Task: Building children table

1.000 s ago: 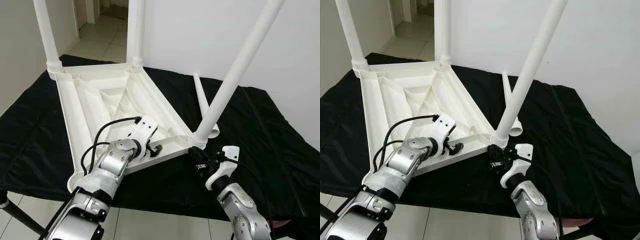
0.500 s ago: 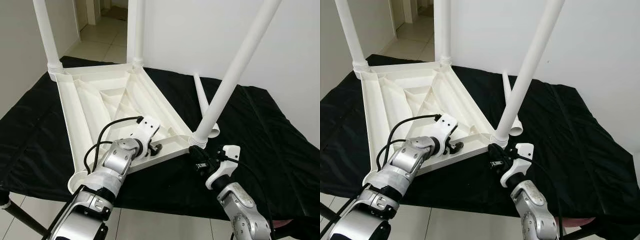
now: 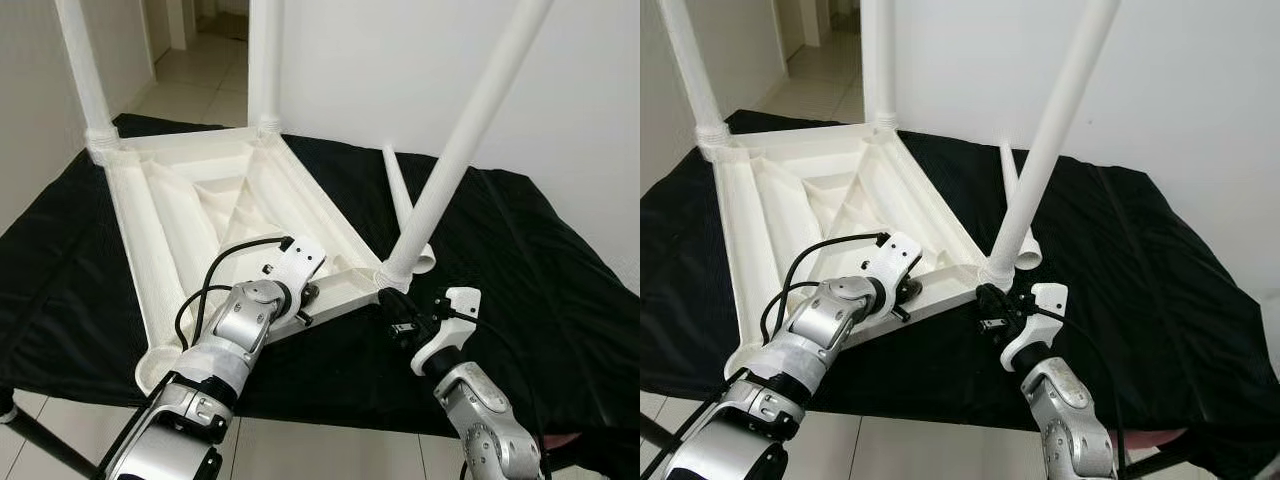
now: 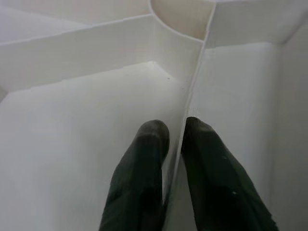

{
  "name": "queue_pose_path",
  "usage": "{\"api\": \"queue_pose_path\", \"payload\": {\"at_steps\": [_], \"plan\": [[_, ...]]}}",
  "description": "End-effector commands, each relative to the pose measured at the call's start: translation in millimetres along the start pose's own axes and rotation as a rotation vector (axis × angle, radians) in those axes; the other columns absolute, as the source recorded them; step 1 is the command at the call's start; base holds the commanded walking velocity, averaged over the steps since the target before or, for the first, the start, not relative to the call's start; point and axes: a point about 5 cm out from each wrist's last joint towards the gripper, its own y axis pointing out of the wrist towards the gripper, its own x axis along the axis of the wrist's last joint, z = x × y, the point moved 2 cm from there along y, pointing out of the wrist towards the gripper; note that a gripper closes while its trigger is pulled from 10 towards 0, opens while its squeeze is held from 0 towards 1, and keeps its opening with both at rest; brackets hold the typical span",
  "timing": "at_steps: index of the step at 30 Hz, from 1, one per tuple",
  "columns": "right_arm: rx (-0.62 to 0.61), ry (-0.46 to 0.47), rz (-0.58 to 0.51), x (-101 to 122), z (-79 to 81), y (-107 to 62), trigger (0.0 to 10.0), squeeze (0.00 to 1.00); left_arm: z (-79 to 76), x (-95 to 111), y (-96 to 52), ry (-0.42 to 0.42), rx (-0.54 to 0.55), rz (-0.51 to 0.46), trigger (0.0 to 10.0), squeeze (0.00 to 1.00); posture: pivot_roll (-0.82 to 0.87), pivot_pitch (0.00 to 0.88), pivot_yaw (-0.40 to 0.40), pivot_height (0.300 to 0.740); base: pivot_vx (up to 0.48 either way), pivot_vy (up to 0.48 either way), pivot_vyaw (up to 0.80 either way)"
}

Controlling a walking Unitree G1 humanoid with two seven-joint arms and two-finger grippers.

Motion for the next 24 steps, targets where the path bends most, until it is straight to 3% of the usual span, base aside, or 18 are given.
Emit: {"api": "queue_pose_path", "payload": {"at_steps": [1,15,16,19,20,23,24], "plan": [[-0.017,-0.005,0.002,1,-4.5,0.4,10.0,0.00,24.8,6,-3.9,0.008,0.251,-0.014,0.0,0.00,-0.01,0.000,-0.105,0.740,0.000,0.000,0.00],[-0.021,-0.008,-0.001,1,-4.6,1.1,10.0,0.00,25.6,9,-3.3,0.015,0.255,-0.025,0.0,0.00,-0.01,0.000,-0.104,0.740,0.000,0.000,0.00],[-0.022,-0.011,-0.002,1,-5.0,1.2,10.0,0.00,24.0,12,-2.4,0.041,0.245,-0.034,10.0,0.00,-0.02,0.000,-0.103,0.740,0.000,0.000,0.00],[-0.023,-0.013,-0.003,2,-5.2,1.4,10.0,0.00,22.0,15,-1.8,0.069,0.231,-0.048,10.0,0.00,-0.02,0.000,-0.103,0.740,0.000,0.000,0.00],[-0.024,-0.014,-0.003,2,-5.3,1.6,10.0,0.00,19.4,20,-2.3,0.080,0.216,-0.082,10.0,0.09,-0.01,0.000,-0.104,0.740,0.000,0.000,0.00],[-0.024,-0.014,-0.003,2,-5.3,1.6,10.0,0.00,19.4,20,-2.3,0.080,0.216,-0.082,10.0,0.09,-0.01,0.000,-0.104,0.740,0.000,0.000,0.00],[-0.024,-0.014,-0.003,2,-5.2,1.8,10.0,0.00,15.7,25,-3.2,0.083,0.191,-0.122,10.0,1.00,-0.01,0.000,-0.103,0.740,0.000,0.000,0.00]]}}
